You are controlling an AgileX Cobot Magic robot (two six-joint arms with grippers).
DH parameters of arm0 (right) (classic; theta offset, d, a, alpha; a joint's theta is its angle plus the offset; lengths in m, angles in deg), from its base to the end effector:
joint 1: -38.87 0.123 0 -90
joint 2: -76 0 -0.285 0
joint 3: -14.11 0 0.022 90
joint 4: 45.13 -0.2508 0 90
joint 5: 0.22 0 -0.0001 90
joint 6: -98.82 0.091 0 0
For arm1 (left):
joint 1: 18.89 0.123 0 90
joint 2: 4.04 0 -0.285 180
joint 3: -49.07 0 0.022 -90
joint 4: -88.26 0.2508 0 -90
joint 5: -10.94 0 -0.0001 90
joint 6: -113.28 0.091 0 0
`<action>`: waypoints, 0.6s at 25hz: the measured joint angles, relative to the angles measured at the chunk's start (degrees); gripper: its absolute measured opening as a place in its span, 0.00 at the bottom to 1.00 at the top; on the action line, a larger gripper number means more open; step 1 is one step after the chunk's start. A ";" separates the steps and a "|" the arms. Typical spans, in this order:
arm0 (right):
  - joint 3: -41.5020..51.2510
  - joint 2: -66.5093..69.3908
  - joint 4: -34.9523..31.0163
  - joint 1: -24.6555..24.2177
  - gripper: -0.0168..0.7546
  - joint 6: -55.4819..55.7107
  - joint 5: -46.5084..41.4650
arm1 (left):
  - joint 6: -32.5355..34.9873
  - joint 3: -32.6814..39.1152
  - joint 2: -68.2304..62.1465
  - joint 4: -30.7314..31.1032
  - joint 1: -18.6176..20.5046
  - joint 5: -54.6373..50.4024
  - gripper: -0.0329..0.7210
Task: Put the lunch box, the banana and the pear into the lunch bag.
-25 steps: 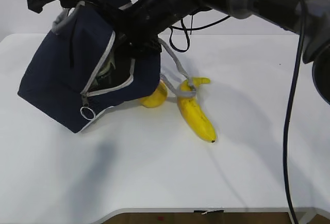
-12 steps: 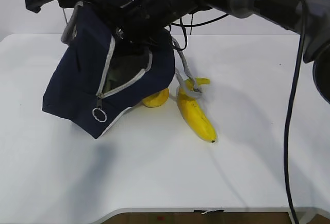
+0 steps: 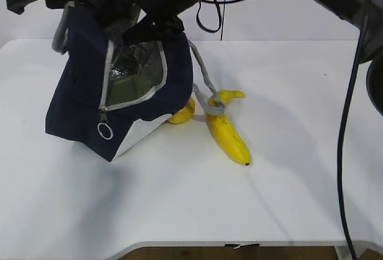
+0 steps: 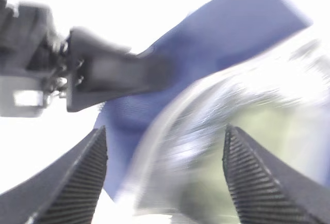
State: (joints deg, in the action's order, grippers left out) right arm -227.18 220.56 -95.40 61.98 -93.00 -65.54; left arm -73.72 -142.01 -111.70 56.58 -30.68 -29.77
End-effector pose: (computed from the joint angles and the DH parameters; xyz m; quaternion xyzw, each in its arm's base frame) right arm 0.4556 0.2636 0.2914 -0.1984 0.8512 0.4416 0.2026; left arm 0.3860 -0.1124 0.3295 -0.0903 0.9005 -0.2951 0.3063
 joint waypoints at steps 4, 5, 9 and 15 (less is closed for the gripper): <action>-9.78 -0.41 3.01 -0.73 0.74 -0.03 -4.87 | -0.03 0.00 0.09 2.14 2.56 -1.28 0.04; -12.38 -0.41 5.31 -0.73 0.74 0.12 -5.40 | -0.03 0.00 0.09 2.54 2.98 -1.59 0.04; -19.81 -0.63 17.06 -0.83 0.74 4.45 -6.33 | -0.03 0.00 0.09 4.35 4.88 -2.48 0.04; -21.75 -0.90 30.51 -1.07 0.74 9.26 -6.91 | -0.03 0.00 0.09 6.31 5.39 -3.20 0.04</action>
State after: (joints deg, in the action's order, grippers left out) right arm -248.93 219.66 -64.89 60.91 -83.74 -72.44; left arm -73.74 -142.01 -111.61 62.88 -25.29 -32.97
